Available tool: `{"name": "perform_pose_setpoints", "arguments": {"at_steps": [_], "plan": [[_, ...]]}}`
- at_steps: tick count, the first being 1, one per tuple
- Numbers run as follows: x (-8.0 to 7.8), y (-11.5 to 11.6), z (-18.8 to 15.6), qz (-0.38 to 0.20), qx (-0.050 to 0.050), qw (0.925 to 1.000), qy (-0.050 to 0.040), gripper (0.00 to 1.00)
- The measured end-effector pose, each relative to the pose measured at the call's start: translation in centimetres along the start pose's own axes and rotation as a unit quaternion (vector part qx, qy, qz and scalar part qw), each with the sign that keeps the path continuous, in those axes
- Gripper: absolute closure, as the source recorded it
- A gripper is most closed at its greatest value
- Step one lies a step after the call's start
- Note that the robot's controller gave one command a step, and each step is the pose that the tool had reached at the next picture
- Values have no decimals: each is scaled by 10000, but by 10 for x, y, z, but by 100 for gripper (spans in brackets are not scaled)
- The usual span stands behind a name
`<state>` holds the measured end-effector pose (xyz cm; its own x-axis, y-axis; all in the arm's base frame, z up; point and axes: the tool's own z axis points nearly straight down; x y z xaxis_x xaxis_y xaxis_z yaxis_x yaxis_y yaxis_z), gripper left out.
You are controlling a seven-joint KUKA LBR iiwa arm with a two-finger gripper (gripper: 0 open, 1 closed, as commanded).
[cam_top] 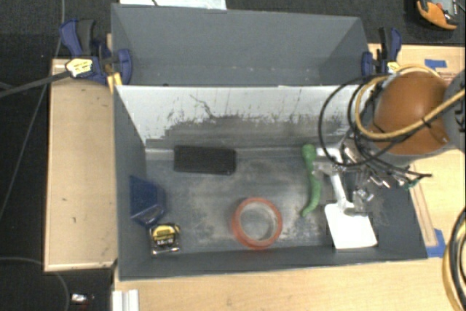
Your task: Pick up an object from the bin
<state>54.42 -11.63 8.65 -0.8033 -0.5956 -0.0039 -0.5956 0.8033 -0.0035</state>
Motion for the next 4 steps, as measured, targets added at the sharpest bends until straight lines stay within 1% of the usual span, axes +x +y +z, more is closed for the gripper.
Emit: {"name": "perform_pose_setpoints", "arguments": {"at_steps": [1,2,3,4], "plan": [[20,15,-32,670,-8,9978,4,0],[38,43,-18,-2547,-2,9670,-8,0],[22,11,15,-2127,19,9771,-51,0],[-14,18,17,-5379,-170,8428,71,100]]}}
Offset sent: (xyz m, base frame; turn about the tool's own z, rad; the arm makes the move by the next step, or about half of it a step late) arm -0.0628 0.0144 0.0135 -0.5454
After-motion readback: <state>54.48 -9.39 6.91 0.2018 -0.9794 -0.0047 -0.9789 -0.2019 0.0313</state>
